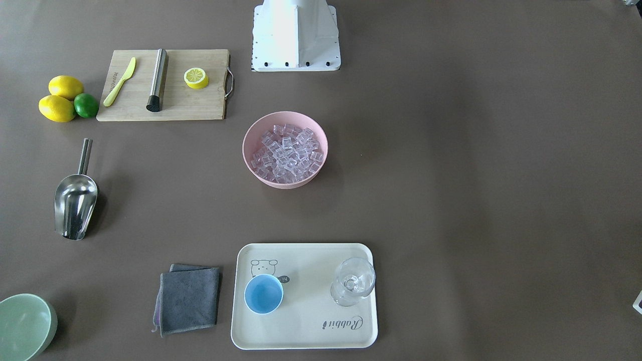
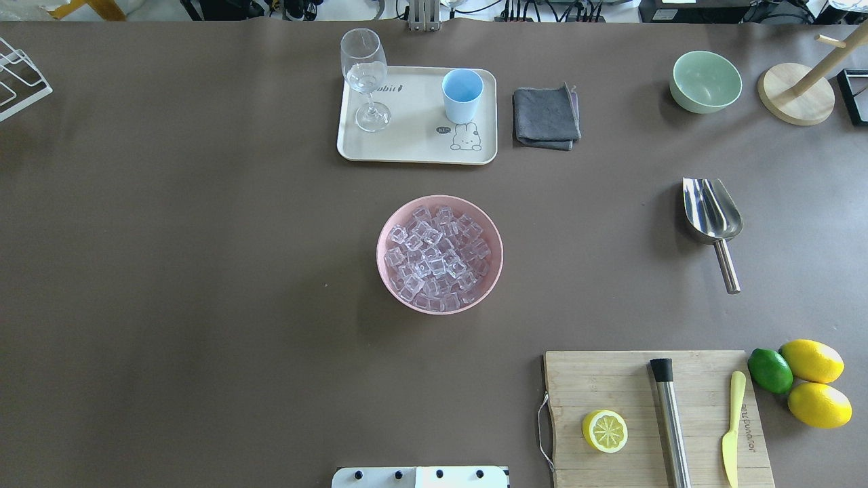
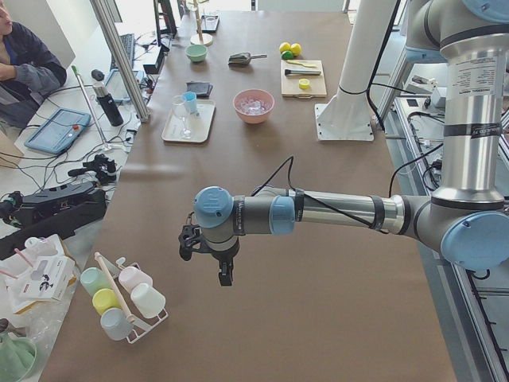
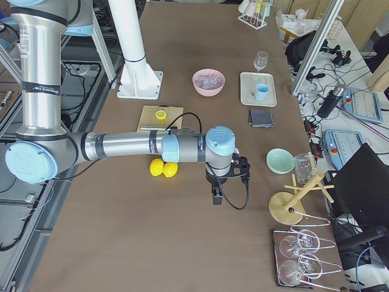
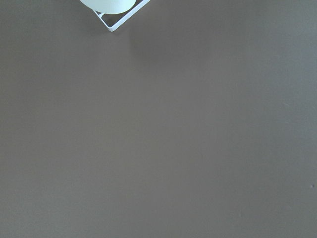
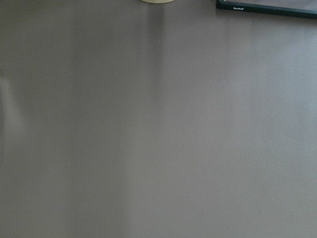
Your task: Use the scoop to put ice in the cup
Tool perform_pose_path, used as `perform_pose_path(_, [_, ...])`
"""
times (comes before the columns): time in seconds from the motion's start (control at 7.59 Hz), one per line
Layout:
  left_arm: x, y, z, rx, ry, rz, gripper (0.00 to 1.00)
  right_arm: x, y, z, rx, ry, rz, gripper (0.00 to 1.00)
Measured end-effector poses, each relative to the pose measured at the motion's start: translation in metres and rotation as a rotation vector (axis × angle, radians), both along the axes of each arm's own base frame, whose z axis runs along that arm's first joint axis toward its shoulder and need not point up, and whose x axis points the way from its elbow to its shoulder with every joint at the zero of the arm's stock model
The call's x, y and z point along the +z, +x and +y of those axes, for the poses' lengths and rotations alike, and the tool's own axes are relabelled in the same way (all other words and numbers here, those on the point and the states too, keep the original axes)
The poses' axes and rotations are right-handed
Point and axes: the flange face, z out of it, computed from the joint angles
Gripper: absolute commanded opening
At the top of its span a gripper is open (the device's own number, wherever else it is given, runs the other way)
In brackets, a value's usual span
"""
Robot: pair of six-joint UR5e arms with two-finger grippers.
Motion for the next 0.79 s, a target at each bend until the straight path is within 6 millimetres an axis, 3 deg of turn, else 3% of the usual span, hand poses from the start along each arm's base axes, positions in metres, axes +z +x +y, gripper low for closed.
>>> perform_pose_path(0.4, [-0.003,0.004,-0.001,0.009,0.008,-0.001,0.98,-0.010,-0.001,-0.003,0.008,0.010,-0.005,1.00])
perform_pose_path(0.53, [-0.003,0.009,-0.002,0.021,0.009,-0.005,0.98,-0.020,-0.014,-0.011,0.031,-0.016,-0.019,1.00])
perform_pose_path(0.79, [-0.010,0.019,-0.007,0.044,0.031,-0.017,0.98,-0.061,-0.076,-0.033,0.077,-0.081,-0.059,1.00])
